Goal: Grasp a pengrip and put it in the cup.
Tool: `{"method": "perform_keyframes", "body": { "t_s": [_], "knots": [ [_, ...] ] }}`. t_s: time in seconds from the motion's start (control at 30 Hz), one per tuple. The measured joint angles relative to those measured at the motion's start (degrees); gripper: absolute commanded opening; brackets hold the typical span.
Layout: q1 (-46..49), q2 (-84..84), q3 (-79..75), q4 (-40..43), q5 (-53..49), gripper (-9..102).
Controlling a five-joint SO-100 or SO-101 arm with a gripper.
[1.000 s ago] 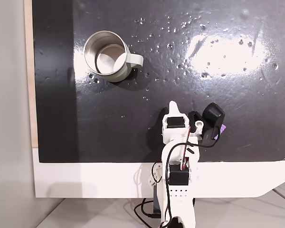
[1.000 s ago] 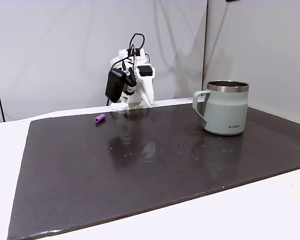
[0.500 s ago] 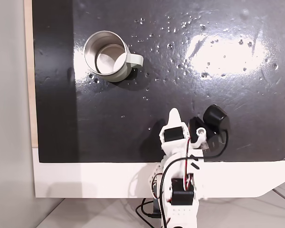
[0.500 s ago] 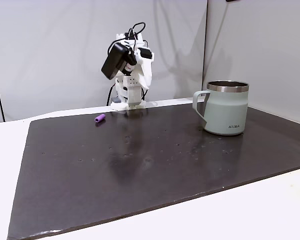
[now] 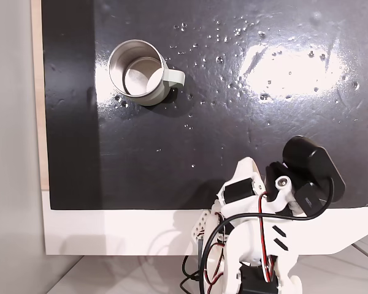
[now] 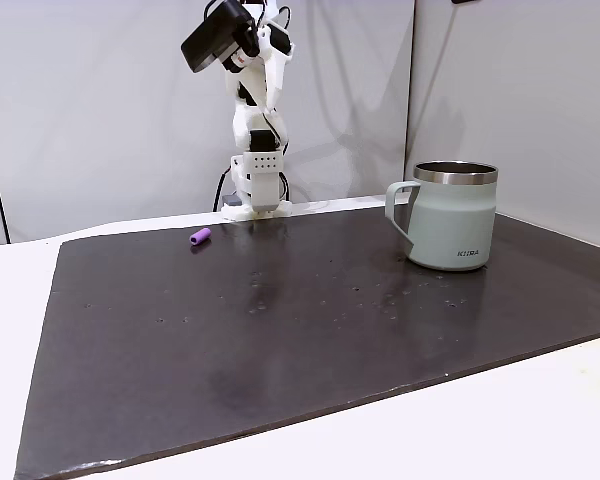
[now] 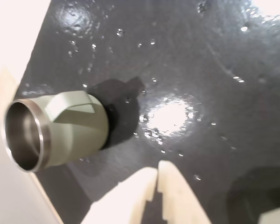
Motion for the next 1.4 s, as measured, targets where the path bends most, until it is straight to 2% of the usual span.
{"method": "perform_keyframes", "body": {
  "t_s": [0.13,0.67,0.83,1.03,1.4],
  "knots": [
    [3.43,-6.50,-5.10,5.80,-7.21,1],
    [23.20,-24.43,-7.03,6.06,-42.45,14],
    [29.62,-26.10,-3.16,5.98,-53.88,18],
    [33.93,-27.51,2.64,0.09,-63.37,23],
    [37.00,-31.90,11.16,-12.04,-70.84,25]
  ]
}}
